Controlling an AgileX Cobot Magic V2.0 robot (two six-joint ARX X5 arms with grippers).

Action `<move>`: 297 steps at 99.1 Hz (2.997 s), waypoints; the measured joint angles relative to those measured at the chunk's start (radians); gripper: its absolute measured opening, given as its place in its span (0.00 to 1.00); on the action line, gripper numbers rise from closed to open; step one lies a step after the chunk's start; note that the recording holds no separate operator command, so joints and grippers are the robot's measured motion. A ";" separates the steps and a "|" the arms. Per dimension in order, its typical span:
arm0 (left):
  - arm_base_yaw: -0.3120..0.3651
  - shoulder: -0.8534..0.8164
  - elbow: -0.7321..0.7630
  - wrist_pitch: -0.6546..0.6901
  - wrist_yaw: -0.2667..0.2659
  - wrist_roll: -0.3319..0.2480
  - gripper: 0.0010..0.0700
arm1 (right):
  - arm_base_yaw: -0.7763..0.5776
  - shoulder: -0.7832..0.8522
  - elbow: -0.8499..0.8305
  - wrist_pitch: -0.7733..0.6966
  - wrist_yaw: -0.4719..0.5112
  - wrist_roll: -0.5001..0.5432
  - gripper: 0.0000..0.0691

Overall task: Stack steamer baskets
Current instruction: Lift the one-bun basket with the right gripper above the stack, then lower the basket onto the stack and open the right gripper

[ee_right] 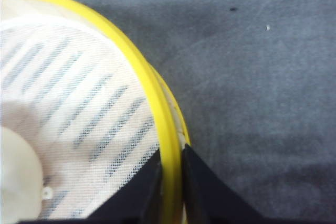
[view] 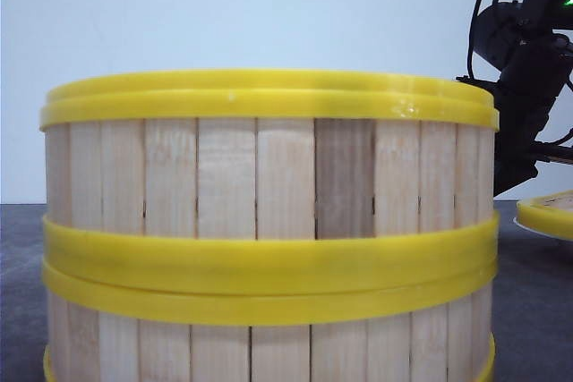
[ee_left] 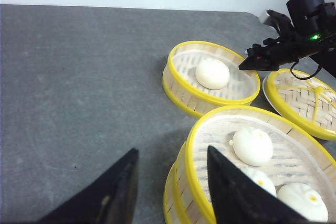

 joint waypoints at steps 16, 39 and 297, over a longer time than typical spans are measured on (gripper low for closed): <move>0.000 0.000 0.000 0.000 0.000 0.000 0.33 | 0.001 0.000 0.003 -0.003 0.002 0.010 0.05; 0.000 0.000 0.000 0.000 0.000 0.000 0.33 | 0.001 -0.022 0.045 -0.067 -0.006 0.027 0.05; 0.000 0.000 0.000 -0.016 0.000 0.023 0.33 | 0.461 -0.551 -0.034 -0.510 -0.147 -0.207 0.05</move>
